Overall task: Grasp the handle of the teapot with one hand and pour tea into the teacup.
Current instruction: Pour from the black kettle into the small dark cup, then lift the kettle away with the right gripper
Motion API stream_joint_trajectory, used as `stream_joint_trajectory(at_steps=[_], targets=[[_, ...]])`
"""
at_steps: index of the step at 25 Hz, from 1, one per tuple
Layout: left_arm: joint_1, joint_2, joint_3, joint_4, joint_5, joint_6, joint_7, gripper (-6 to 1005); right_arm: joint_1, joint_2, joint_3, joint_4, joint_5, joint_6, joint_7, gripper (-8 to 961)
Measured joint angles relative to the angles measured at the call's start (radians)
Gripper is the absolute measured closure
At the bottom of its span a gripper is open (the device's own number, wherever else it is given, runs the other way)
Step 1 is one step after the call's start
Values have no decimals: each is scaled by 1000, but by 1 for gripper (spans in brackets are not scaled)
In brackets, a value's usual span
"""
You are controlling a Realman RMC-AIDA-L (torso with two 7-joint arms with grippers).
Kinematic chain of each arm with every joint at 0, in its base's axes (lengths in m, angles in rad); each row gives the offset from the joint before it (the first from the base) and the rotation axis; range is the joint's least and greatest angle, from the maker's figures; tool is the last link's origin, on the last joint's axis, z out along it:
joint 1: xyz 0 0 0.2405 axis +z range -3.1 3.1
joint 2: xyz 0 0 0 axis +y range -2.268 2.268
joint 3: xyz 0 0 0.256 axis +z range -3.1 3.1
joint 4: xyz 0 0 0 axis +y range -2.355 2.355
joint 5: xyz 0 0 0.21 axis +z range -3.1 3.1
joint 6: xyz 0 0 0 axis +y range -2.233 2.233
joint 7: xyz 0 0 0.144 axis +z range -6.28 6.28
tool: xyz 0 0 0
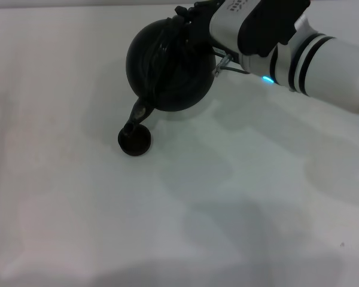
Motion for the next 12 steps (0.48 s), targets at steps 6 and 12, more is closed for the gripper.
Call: stream_joint_trajectory(at_steps=[6,12], targets=[[2,0,0,0,0,0,0,137,1,0,-17,32,-27,47,0,765],[0,-1,0,0,0,0,0,137,-4,0,-55,59,-86,122,0,768]])
